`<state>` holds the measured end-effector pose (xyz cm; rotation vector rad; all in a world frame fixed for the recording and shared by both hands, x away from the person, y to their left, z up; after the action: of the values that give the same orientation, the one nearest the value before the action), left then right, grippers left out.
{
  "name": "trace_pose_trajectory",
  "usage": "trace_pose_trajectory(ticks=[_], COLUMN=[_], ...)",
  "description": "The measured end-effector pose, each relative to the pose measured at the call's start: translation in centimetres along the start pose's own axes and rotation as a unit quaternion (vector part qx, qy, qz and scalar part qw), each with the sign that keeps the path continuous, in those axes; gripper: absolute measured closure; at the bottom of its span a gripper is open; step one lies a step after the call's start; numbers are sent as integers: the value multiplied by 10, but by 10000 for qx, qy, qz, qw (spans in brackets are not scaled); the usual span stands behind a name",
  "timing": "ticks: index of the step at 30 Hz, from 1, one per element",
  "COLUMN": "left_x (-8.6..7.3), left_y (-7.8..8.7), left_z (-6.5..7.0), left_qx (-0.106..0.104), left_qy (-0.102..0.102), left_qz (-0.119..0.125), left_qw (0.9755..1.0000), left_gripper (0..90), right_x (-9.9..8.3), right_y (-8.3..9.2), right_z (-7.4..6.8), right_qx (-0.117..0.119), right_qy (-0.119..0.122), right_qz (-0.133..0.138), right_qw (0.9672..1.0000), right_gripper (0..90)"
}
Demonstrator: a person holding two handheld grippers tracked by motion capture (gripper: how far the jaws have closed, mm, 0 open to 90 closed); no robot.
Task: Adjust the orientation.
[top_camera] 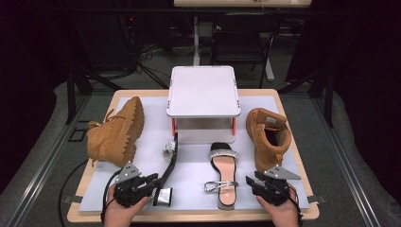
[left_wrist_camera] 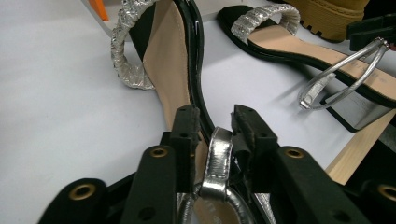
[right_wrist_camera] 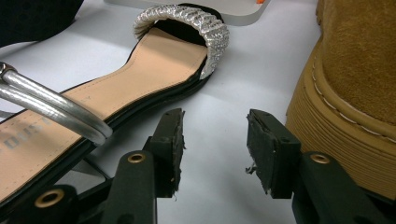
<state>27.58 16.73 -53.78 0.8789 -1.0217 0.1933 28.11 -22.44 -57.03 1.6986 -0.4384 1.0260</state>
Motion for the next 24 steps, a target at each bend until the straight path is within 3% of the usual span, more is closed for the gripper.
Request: trace_pose_trajectory(ticks=[8,24], left_x=[0,2], left_y=[-1,-4], left_z=[2,5], left_qx=[-114,-268], left_qy=[-41,-19], left_qz=[38,111], left_qw=[9999,9996], left_gripper=[804,810], right_x=[0,0], right_y=[1,1], right_z=[1,2], right_qx=[-2,-2], right_qy=[-24,-80], right_qz=[9,44], right_qw=[10000,10000], right_gripper=[559,559])
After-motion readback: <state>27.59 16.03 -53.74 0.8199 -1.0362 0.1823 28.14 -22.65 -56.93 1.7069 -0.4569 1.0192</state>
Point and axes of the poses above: each handheld gripper's, and its own axes: y roughly backward along the jaws, x roughly out of its top, z roughly to its right, the point moved 4 cm from there along -y, roughly forward along the jaws, and after that the axes turned 3 degrees about -x, right-handed, at the moved point
